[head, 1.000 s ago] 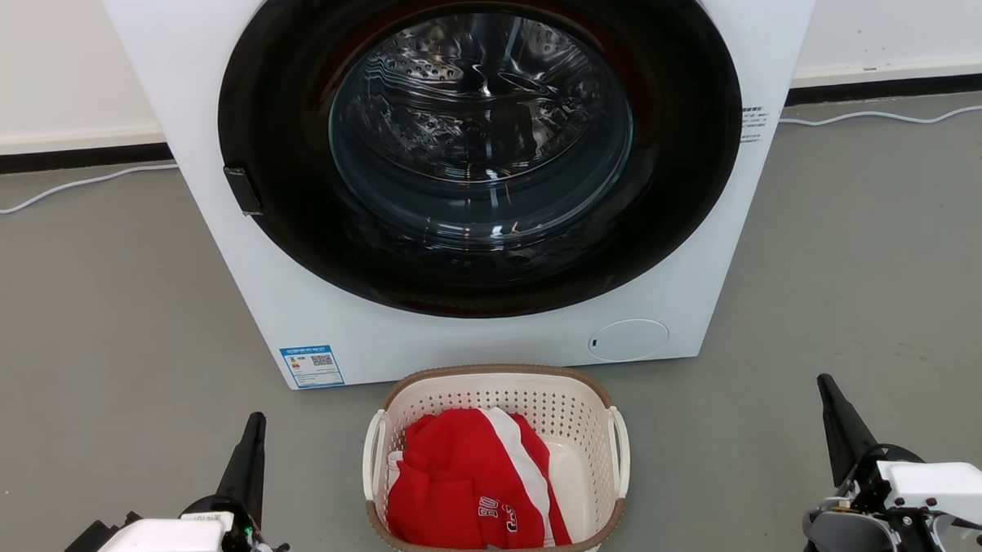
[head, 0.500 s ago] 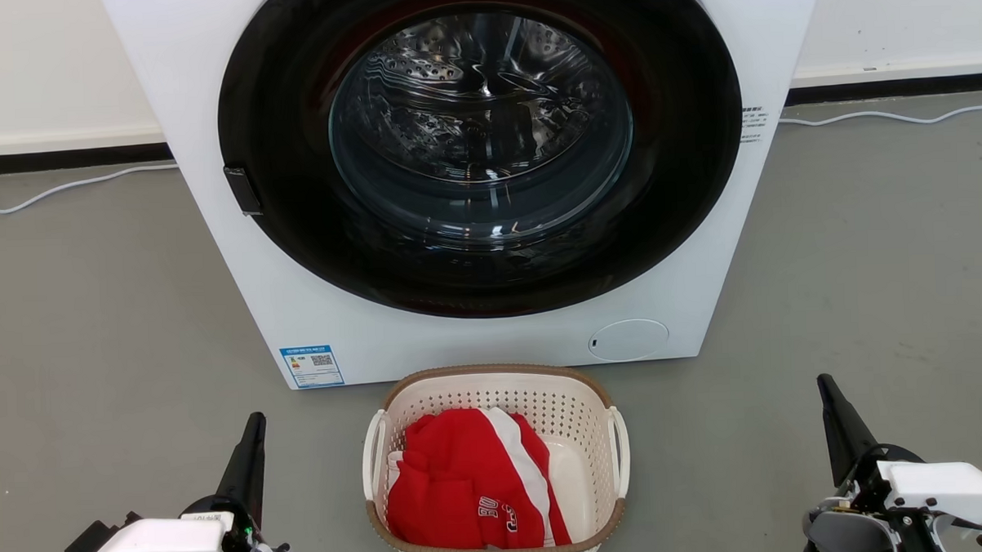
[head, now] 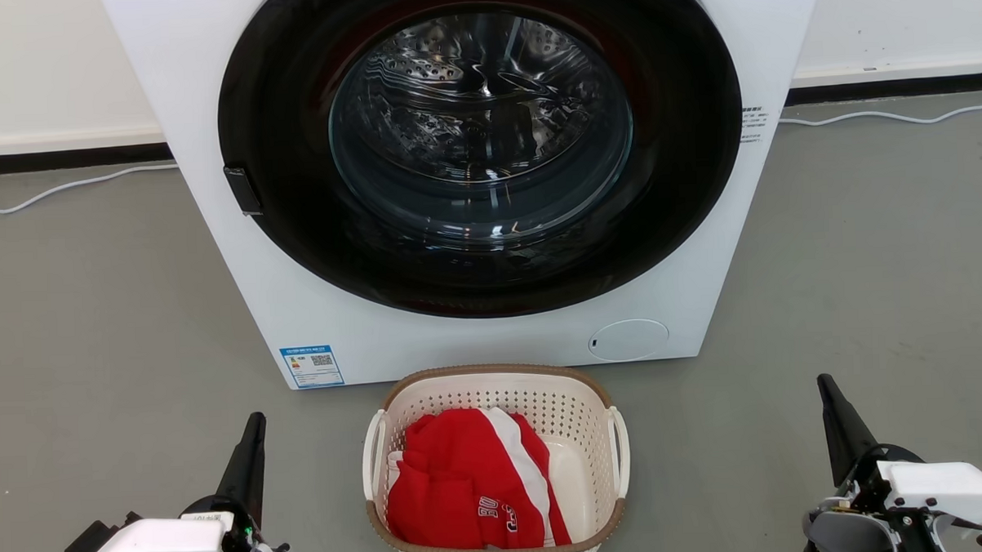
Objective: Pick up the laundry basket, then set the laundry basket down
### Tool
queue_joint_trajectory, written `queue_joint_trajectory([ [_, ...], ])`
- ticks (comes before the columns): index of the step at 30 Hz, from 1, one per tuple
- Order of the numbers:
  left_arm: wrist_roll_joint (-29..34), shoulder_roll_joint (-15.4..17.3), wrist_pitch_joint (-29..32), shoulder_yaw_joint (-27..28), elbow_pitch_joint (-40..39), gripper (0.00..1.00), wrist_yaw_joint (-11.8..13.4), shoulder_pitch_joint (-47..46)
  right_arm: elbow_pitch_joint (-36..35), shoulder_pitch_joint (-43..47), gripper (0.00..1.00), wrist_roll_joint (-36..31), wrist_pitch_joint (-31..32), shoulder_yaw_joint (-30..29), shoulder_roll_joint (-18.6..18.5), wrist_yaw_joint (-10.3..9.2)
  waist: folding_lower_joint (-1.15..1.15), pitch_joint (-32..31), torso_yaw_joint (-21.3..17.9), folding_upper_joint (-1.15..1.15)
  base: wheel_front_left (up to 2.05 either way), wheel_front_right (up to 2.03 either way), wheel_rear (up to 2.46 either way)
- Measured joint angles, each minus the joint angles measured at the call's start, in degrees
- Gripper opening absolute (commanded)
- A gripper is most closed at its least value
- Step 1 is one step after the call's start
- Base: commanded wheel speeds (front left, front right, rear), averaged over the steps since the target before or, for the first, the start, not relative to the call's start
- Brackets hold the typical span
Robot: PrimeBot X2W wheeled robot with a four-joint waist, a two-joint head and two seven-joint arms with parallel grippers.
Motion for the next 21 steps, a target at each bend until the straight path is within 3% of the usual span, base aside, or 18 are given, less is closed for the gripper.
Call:
queue_joint_trajectory([
  [21, 0.0, 0.0, 0.0, 0.0, 0.0, 0.00, 0.0, 0.0, 0.0, 0.0, 0.00, 0.0, 0.0, 0.0, 0.0, 0.00, 0.00, 0.0, 0.0, 0.00, 0.00, 0.00, 0.00],
])
